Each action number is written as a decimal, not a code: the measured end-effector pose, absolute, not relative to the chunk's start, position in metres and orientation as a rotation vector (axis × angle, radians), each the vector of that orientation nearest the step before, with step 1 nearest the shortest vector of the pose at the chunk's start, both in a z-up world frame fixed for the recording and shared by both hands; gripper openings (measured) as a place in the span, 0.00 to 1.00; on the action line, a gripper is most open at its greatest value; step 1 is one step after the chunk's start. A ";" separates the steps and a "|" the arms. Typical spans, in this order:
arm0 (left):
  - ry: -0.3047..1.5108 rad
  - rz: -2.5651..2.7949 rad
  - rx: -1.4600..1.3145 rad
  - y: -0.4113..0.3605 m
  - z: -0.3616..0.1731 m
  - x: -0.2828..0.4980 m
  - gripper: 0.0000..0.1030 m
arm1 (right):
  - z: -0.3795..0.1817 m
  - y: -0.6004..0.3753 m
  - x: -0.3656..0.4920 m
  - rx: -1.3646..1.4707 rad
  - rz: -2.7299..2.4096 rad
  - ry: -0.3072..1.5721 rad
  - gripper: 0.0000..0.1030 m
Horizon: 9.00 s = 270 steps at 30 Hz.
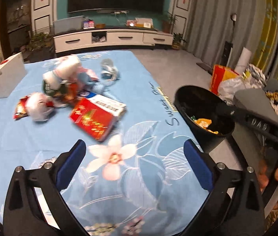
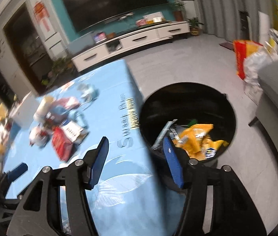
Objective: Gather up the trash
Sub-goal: 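Move both open tools back over the remaining trash, then grasp the red cigarette box with the right tool, then lift the red cigarette box with the right tool while the left tool grasps the white plastic bag, then carry the red box and white bag over the black bin and open both tools, then move both open tools back over the remaining trash on the table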
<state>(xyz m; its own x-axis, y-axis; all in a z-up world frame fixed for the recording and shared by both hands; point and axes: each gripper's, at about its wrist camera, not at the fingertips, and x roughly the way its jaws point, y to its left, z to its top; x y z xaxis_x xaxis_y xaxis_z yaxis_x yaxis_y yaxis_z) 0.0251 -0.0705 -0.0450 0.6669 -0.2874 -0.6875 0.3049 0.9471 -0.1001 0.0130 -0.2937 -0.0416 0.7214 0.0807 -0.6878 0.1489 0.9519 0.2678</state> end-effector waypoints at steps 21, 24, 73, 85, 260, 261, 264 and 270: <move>0.812 -0.195 -0.209 0.049 -0.059 0.020 0.97 | -0.033 -0.172 0.026 0.089 0.130 0.817 0.56; 0.817 -0.190 -0.223 0.053 -0.062 0.021 0.97 | -0.034 -0.165 0.029 0.077 0.142 0.822 0.56; 0.776 -0.114 -0.429 0.131 -0.098 0.133 0.97 | -0.093 -0.097 0.121 -0.228 0.304 0.869 0.66; 0.857 -0.096 -0.359 0.100 -0.118 0.199 0.79 | -0.118 -0.070 0.128 -0.437 0.332 0.844 0.70; 0.871 -0.520 0.044 -0.109 -0.086 0.083 0.94 | -0.073 -0.372 0.016 0.341 -0.174 0.794 0.76; 0.877 -0.496 0.053 -0.101 -0.088 0.077 0.94 | -0.072 -0.363 0.017 0.332 -0.152 0.799 0.76; 0.883 -0.425 0.073 -0.073 -0.089 0.056 0.94 | -0.068 -0.335 0.019 0.299 -0.096 0.816 0.76; 0.853 -0.336 0.018 -0.019 -0.082 0.024 0.94 | -0.063 -0.273 0.029 0.190 0.010 0.866 0.76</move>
